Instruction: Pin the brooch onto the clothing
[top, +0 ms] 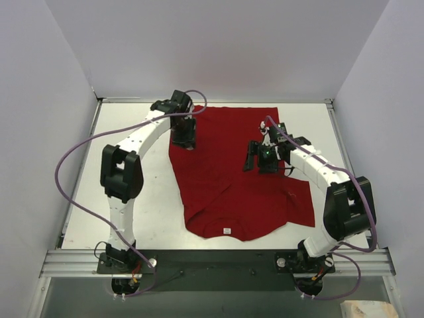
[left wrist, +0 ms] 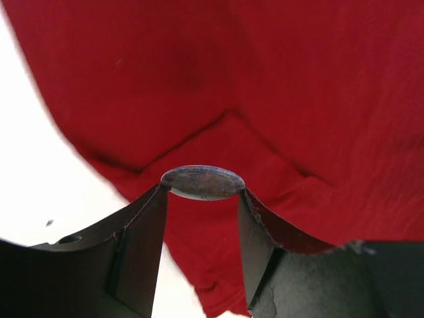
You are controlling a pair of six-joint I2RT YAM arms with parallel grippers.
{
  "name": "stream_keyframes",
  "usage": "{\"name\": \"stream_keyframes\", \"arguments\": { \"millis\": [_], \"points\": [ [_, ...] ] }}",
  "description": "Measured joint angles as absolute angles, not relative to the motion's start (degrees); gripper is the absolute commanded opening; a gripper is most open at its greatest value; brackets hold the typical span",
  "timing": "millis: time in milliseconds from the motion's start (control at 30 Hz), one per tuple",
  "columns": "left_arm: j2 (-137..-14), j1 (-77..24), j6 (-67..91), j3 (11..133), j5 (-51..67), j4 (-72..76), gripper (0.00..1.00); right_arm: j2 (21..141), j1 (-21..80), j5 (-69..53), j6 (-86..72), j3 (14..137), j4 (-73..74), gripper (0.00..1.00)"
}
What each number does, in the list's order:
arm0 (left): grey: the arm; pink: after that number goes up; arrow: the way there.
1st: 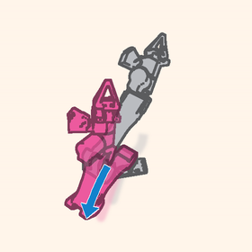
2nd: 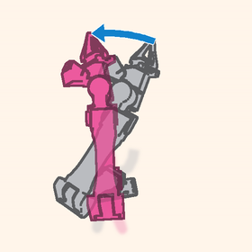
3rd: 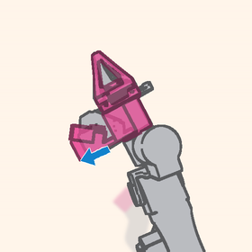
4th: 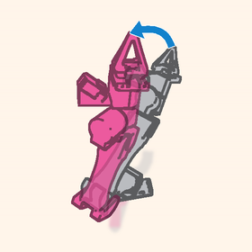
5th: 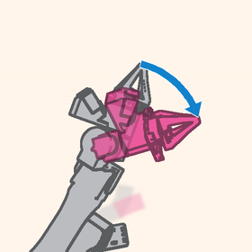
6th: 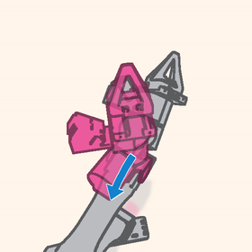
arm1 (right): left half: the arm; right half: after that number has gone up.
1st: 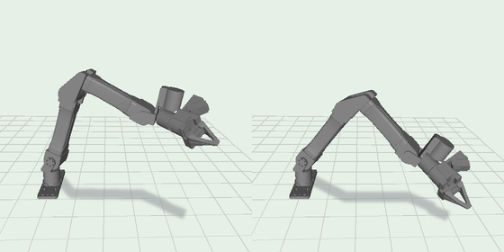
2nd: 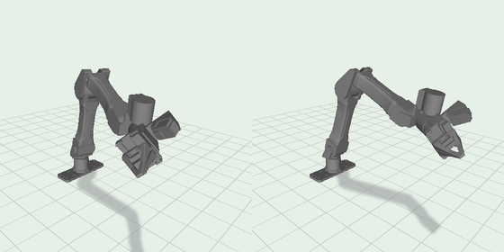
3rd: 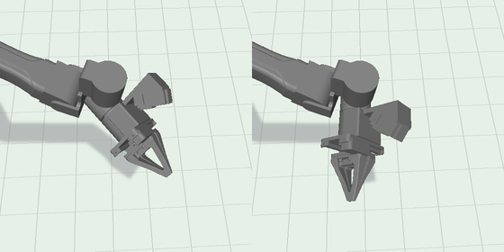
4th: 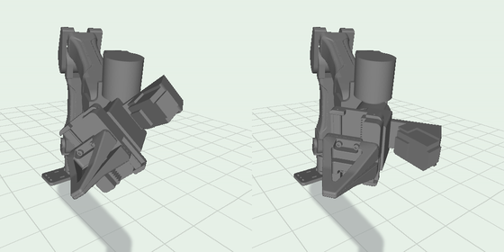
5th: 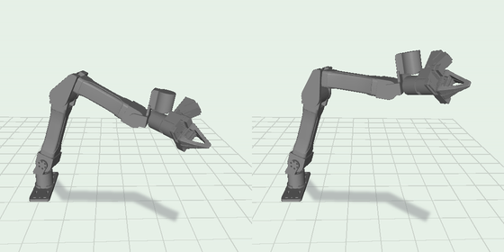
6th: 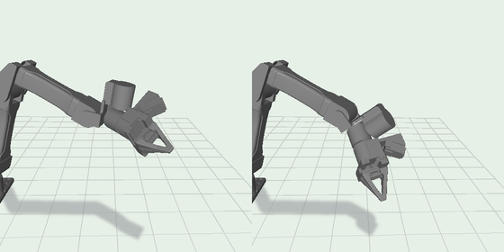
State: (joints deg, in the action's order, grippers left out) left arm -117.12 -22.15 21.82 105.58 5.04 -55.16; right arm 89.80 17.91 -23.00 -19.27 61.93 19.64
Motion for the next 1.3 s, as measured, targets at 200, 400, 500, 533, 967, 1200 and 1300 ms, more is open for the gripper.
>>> {"name": "stream_keyframes", "arguments": {
  "millis": [200,400,500,533,967,1200,1300],
  "points": [
    [-128.1,-26.5,22.0,117.9,5.5,-57.9,0.14,89.4,15.8,-23.0,-19.3,61.8,19.8,0.67],
    [-137.9,-31.7,22.8,129.6,6.1,-60.5,0.15,87.7,13.9,-22.9,-19.3,60.5,20.0,0.67],
    [-141.4,-34.2,23.2,134.0,6.3,-61.1,0.16,87.3,13.5,-22.8,-19.3,60.1,20.1,0.67],
    [-142.4,-34.9,23.3,134.9,6.4,-61.2,0.17,87.3,13.5,-22.8,-19.3,59.9,20.2,0.67],
    [-146.1,-37.4,23.1,135.9,5.3,-62.5,0.63,86.7,13.1,-22.5,-19.2,59.0,20.6,0.67],
    [-143.5,-37.6,22.1,133.6,5.2,-60.4,0.79,86.6,13.1,-22.6,-19.2,59.0,20.6,0.67],
    [-141.1,-37.8,21.7,132.7,5.1,-59.9,0.8,86.6,13.1,-22.6,-19.2,59.0,20.6,0.67]
  ]
}}
